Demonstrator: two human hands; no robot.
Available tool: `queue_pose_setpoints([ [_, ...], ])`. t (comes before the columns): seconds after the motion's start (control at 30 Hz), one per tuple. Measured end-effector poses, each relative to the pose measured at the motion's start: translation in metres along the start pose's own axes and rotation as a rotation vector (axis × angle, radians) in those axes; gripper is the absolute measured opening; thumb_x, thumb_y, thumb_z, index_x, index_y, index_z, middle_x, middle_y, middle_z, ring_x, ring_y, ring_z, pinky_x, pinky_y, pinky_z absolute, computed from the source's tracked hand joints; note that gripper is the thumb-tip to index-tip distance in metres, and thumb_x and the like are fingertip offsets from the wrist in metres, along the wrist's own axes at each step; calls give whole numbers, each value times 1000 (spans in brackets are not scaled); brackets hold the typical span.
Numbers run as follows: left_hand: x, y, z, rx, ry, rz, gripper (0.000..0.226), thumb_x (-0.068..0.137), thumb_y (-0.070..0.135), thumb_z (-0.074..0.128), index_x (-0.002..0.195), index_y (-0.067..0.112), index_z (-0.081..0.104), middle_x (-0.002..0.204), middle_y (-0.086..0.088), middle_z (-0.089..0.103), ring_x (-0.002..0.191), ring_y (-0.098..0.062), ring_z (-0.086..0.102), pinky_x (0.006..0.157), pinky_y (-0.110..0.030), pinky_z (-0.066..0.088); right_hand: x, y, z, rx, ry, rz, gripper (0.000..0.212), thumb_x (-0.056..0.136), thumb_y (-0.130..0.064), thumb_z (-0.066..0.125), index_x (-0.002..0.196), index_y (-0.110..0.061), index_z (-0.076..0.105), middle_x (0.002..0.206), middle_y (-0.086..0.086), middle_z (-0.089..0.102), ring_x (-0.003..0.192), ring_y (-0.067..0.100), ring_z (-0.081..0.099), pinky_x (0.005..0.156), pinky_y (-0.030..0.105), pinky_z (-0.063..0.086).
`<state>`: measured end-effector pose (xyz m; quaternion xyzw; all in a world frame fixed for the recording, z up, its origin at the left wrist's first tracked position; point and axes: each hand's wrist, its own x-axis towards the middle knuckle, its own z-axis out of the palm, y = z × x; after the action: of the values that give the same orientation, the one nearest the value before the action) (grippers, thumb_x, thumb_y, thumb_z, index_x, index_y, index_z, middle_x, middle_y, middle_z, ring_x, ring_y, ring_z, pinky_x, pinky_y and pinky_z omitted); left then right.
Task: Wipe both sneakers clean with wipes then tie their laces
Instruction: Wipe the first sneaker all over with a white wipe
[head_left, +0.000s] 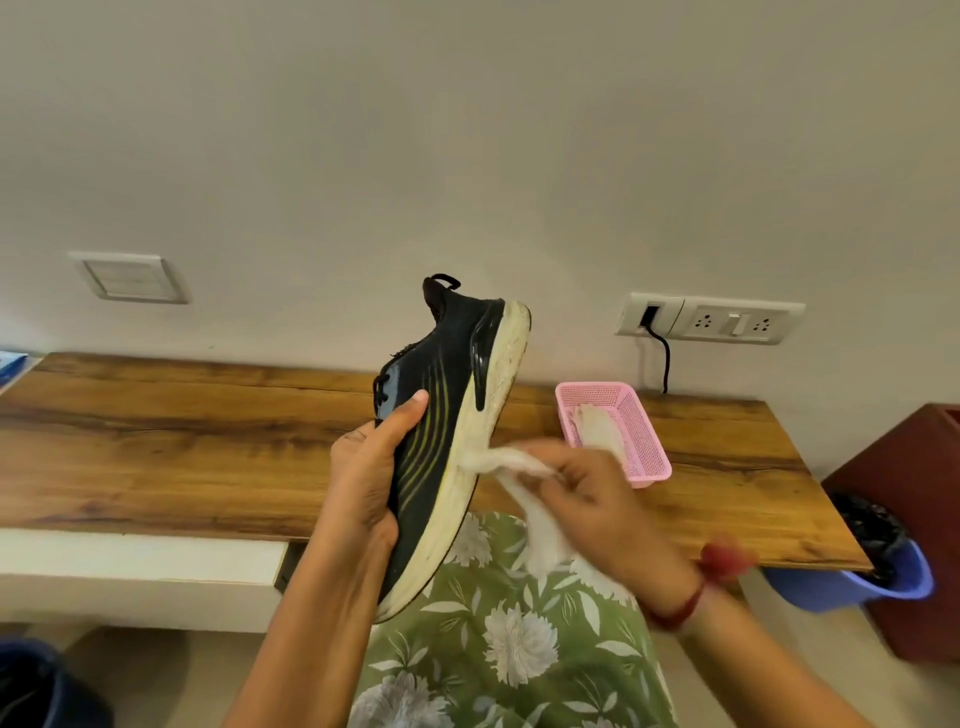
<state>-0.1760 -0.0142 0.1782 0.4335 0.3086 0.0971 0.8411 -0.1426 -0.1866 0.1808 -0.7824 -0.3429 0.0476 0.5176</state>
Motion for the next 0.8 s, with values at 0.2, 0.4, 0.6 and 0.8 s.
queue_pose_setpoints([
  [0.2, -2, 0, 5, 31, -24, 18, 23, 74, 21, 77, 83, 2, 67, 70, -12, 72, 57, -22, 68, 57, -32, 58, 55, -14, -59, 453, 458, 102, 24, 95, -11, 51, 115, -7, 64, 111, 4, 69, 103, 14, 65, 84, 23, 52],
  [0.4, -7, -5, 10, 59, -67, 7, 22, 74, 22, 77, 81, 3, 67, 71, -12, 72, 58, -21, 68, 53, -28, 56, 72, 10, -43, -497, 308, -176, 36, 92, -4, 48, 124, -11, 61, 125, 6, 62, 117, 17, 57, 106, 27, 39],
  [0.6, -10, -3, 8, 52, -76, 27, 19, 73, 20, 76, 78, 4, 66, 67, -10, 71, 55, -19, 67, 48, -25, 54, 55, 17, -29, -654, 355, -223, 45, 92, -16, 34, 131, -5, 53, 136, 12, 53, 127, 11, 41, 116, 20, 16],
  [0.8, -10, -4, 17, 5, -26, 53, 18, 78, 20, 76, 79, 4, 67, 67, -9, 72, 55, -19, 68, 49, -25, 55, 54, 14, -15, -828, 319, -303, 42, 90, -8, 38, 126, 3, 57, 130, 20, 56, 125, 31, 50, 112, 37, 28],
])
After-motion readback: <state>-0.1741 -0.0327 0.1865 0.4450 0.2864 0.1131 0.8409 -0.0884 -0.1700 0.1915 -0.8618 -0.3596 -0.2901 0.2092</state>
